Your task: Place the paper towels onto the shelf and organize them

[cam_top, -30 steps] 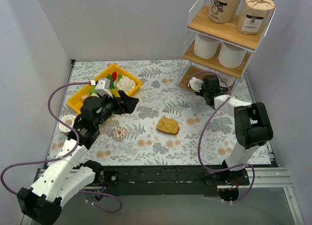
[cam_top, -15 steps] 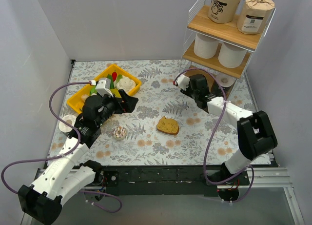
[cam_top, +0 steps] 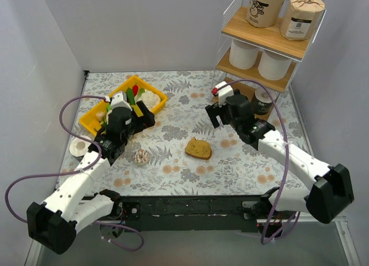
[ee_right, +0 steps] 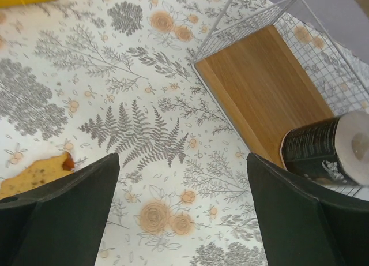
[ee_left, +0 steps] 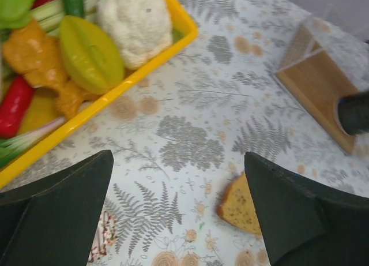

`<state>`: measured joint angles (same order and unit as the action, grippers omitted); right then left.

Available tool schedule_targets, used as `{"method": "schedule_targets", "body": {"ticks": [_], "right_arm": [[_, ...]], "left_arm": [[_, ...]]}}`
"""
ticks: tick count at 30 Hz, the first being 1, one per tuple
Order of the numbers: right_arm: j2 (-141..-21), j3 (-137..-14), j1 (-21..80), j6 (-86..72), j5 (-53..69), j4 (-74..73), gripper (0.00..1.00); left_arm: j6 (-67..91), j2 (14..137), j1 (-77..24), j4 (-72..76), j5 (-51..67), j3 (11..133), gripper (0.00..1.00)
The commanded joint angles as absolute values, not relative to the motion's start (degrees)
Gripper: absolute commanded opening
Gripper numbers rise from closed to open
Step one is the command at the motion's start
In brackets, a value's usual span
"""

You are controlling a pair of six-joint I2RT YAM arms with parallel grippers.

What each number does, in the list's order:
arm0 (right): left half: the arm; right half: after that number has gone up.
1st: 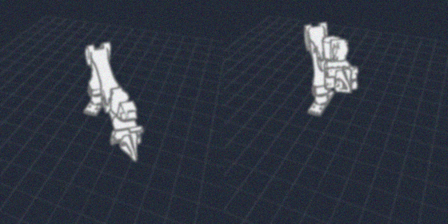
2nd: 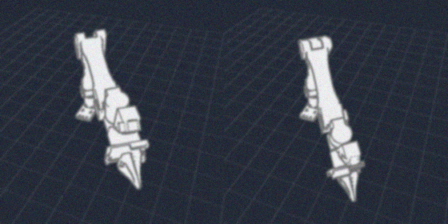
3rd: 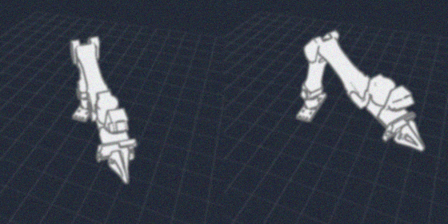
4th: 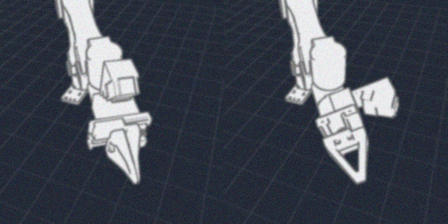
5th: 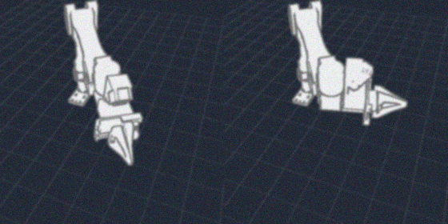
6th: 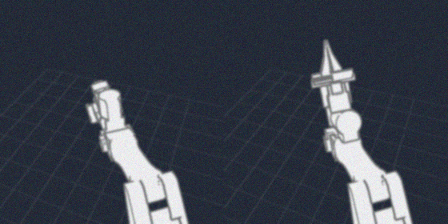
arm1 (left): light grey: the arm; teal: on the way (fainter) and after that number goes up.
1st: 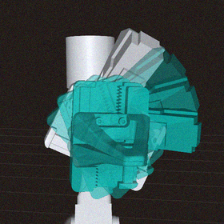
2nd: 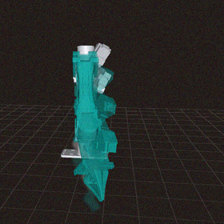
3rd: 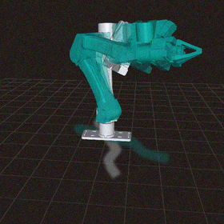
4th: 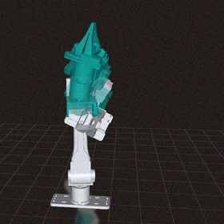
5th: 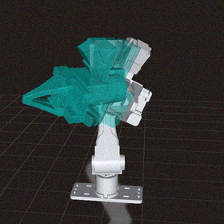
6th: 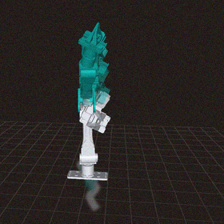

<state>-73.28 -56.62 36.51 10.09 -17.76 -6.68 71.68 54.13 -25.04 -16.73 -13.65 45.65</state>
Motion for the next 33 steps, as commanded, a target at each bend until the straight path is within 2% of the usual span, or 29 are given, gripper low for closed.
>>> {"method": "schedule_targets", "body": {"ticks": [1, 5, 9, 12, 15, 23, 33], "right_arm": [[-66.6, -52.8, 36.6, -2.0, -20.1, -4.4, 0.99], [-61.3, -49.1, 36.6, -4.3, -19.2, -3.5, 0.98], [-59.0, -46.8, 36.6, -5.2, -18.7, -4.8, 0.88], [-58.5, -47.5, 36.6, -4.8, -18.5, -7.2, 0.83], [-57.5, -47.7, 36.6, -4.4, -16.5, -8.3, 0.79], [-56.2, -51.4, 36.6, -5.2, -9.8, -11.2, 0.74], [-57.4, -55.4, 36.6, -7.6, -8.8, -14.2, 0.72]], "left_arm": [[76.3, 58.9, -25.0, -29.2, -30.6, 54.0, 0.98], [75.9, 65.8, -19.4, -36.0, -36.6, 59.8, 0.98], [75.9, 71.3, -3.1, -41.2, -35.3, 63.7, 0.97], [78.3, 73.2, 2.9, -43.2, -39.5, 64.7, 0.92], [80.8, 73.7, 6.1, -43.3, -40.5, 64.1, 0.91], [83.2, 79.5, 14.9, -41.9, -38.9, 63.5, 0.95], [90.3, 85.8, 15.8, -49.4, -41.6, 68.0, 0.97]]}}
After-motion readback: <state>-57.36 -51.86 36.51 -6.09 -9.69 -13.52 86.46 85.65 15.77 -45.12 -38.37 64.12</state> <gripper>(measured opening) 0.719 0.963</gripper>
